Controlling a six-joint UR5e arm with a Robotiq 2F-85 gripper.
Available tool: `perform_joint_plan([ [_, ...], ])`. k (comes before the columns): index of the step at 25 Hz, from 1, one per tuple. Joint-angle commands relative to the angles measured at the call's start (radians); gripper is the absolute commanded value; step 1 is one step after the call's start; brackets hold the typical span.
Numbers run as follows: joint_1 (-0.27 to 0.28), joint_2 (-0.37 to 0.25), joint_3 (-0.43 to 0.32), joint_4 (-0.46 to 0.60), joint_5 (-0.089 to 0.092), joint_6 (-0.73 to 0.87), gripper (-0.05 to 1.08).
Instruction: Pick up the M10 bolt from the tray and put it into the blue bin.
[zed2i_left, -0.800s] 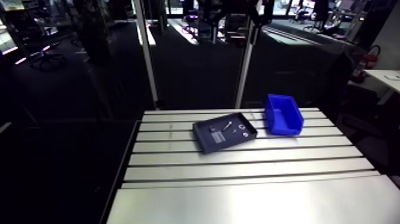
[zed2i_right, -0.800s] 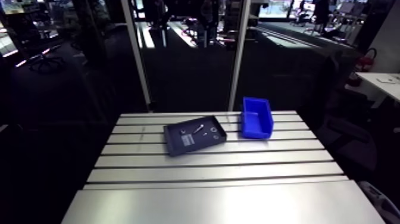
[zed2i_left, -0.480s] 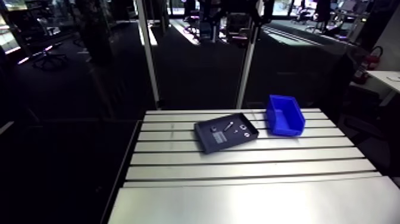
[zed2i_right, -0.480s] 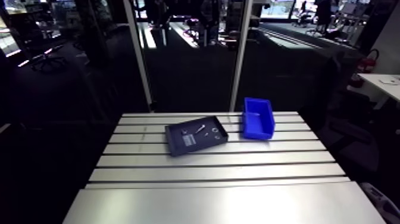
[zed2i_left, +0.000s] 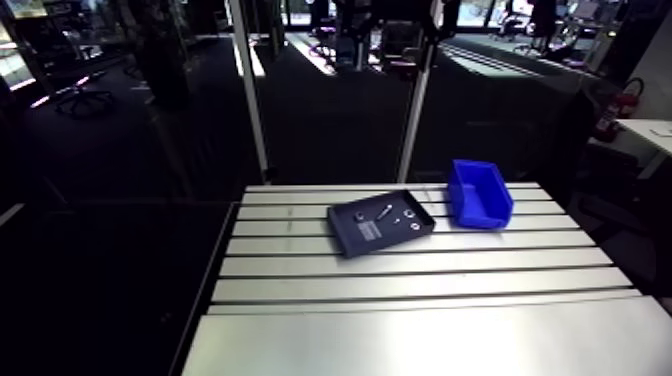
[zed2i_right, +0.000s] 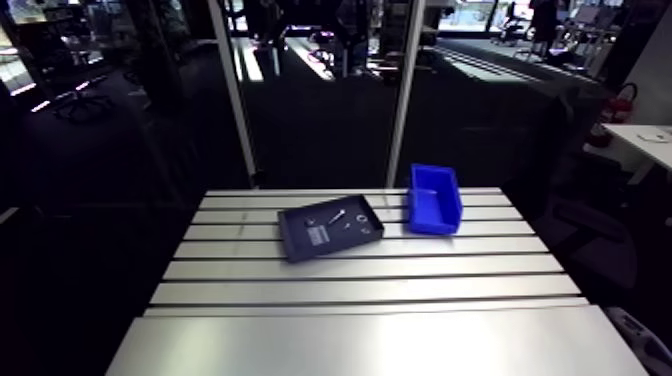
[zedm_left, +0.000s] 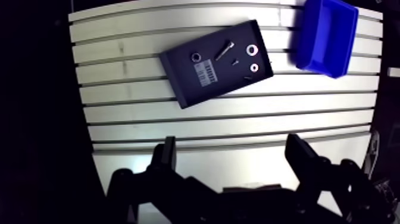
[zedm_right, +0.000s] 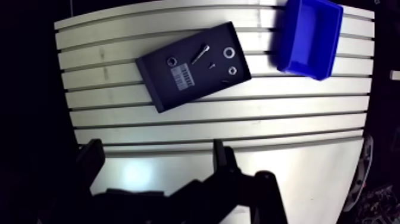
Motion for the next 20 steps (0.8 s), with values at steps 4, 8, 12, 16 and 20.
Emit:
perform_joint_plan([
  [4, 0.002, 0.008, 0.025, -0.086, 0.0, 0.002, 0.0],
  [8, 0.002, 0.036, 0.033, -0.087, -0.002, 0.04, 0.0],
  [12, 0.002, 0.052, 0.039, -0.109, 0.0, 0.092, 0.0],
  [16, 0.0, 0.074, 0.062, -0.141, -0.009, 0.221, 0.01],
  [20, -0.006, 0.082, 0.094, -0.212, -0.008, 0.295, 0.0],
])
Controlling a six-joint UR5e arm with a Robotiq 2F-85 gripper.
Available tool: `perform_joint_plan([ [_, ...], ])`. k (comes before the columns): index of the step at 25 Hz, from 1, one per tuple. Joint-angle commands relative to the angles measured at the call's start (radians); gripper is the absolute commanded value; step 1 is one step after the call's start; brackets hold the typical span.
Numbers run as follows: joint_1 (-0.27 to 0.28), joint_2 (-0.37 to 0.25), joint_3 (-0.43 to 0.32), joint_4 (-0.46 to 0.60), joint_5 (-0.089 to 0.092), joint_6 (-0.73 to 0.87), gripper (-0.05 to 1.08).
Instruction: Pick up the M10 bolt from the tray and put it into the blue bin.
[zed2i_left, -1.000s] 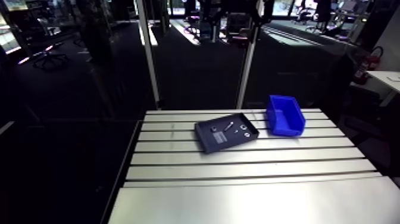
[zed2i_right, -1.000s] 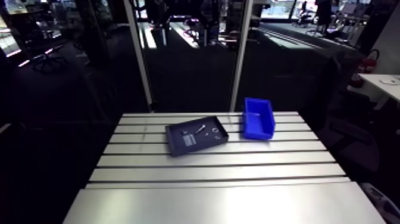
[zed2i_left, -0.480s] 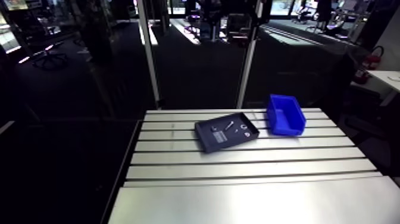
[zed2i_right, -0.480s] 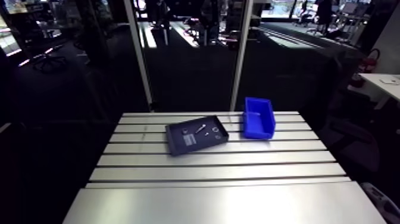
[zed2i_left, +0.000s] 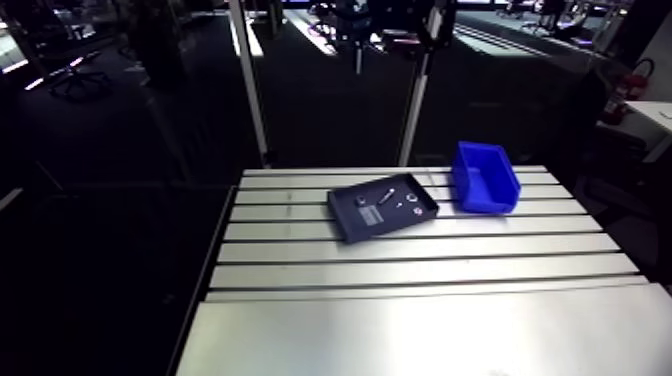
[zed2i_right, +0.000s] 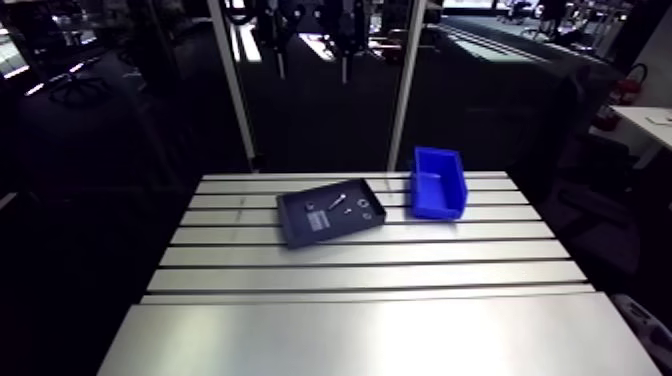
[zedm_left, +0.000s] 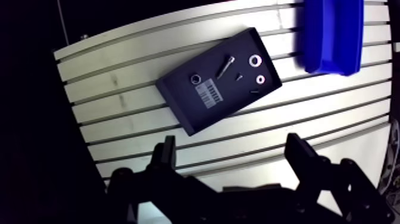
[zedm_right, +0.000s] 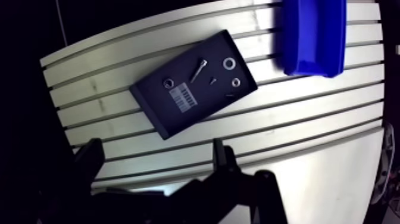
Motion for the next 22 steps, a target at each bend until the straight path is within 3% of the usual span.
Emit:
perform_joint_plan([
  [1, -0.009, 0.016, 0.049, -0.097, -0.008, 0.155, 0.01],
  [11, -0.022, 0.043, 0.125, -0.179, -0.008, 0.366, 0.0],
  [14, -0.057, 0.058, 0.153, -0.191, -0.007, 0.393, 0.0],
  [22, -0.066, 0.088, 0.21, -0.213, -0.005, 0.435, 0.0],
])
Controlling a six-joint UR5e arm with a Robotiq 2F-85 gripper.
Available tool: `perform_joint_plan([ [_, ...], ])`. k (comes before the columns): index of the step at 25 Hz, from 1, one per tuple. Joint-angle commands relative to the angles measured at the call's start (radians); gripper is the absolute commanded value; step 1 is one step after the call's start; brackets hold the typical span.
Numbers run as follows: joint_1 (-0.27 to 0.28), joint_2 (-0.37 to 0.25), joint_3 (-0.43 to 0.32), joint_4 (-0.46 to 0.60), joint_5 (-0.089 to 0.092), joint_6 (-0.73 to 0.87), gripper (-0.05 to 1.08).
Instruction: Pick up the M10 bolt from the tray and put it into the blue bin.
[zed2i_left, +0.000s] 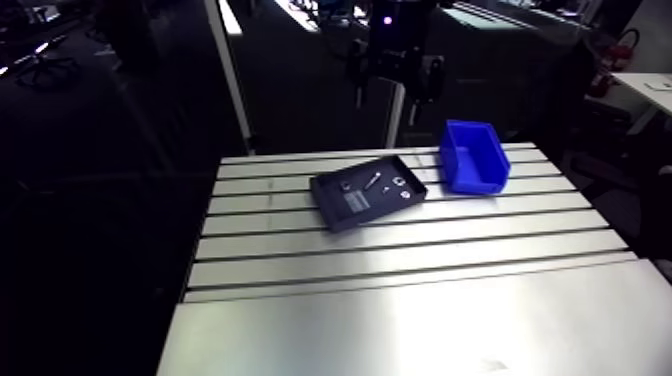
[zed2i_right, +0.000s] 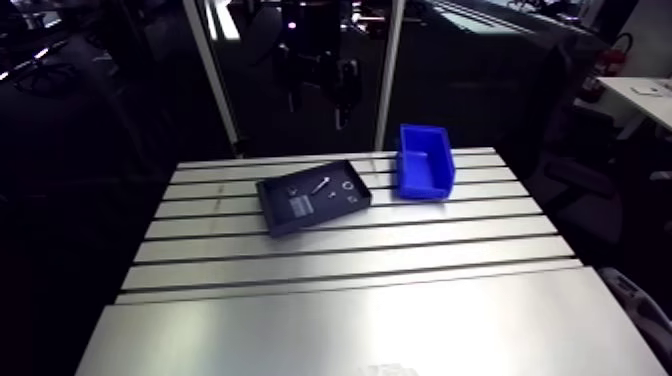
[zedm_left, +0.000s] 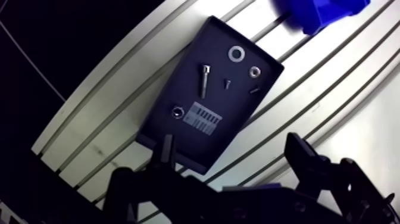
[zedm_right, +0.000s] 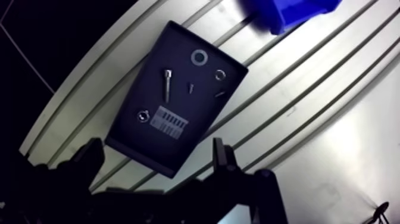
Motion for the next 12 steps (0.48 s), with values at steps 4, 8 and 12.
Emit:
perform_joint_plan([
  [4, -0.009, 0.029, 0.054, -0.045, 0.005, 0.022, 0.0],
  [8, -0.023, 0.048, 0.073, -0.051, 0.003, 0.019, 0.0],
  [12, -0.031, 0.056, 0.083, -0.072, 0.005, 0.017, 0.0],
])
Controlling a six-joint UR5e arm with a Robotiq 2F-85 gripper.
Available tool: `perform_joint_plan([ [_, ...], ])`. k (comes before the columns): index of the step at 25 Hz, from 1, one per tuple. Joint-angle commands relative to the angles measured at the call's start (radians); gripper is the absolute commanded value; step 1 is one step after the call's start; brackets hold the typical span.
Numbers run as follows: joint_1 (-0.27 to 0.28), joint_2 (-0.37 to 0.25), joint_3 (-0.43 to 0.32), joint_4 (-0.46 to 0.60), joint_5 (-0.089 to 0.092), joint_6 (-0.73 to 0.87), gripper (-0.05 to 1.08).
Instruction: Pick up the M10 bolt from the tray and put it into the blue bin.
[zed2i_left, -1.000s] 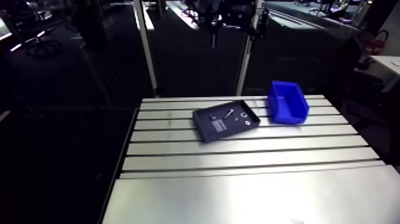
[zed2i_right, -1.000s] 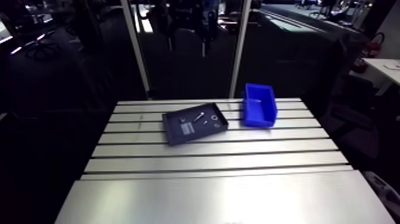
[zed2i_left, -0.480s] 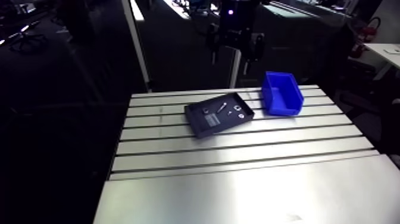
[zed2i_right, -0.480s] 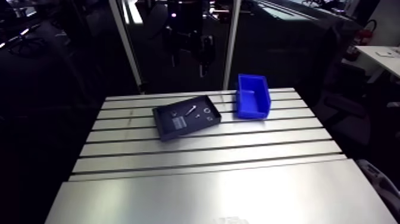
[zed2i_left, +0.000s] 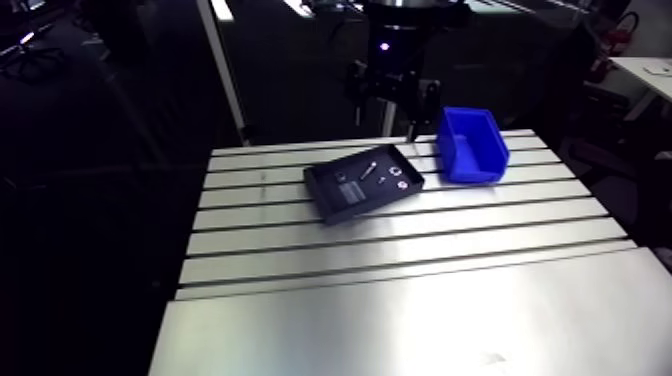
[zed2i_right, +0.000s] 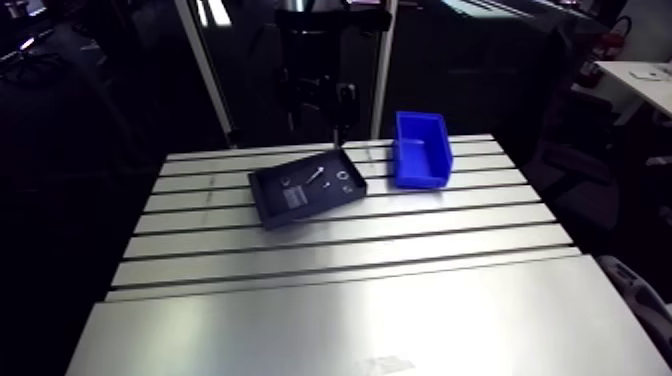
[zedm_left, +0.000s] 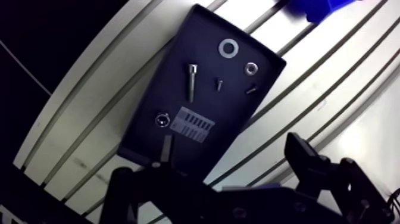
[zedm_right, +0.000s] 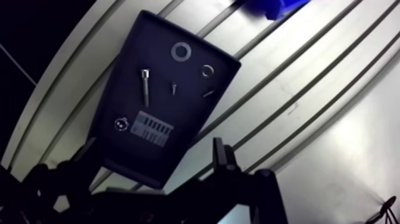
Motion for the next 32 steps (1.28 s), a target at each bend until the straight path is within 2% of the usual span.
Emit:
perform_joint_plan([
  [1, -0.014, 0.017, 0.022, -0.031, -0.001, -0.003, 0.0],
  [17, -0.021, 0.072, 0.02, -0.044, 0.001, -0.012, 0.02],
  [23, -0.02, 0.1, 0.016, -0.064, 0.001, -0.012, 0.13],
  [32, -0.018, 0.124, 0.002, -0.08, 0.001, -0.012, 0.18],
])
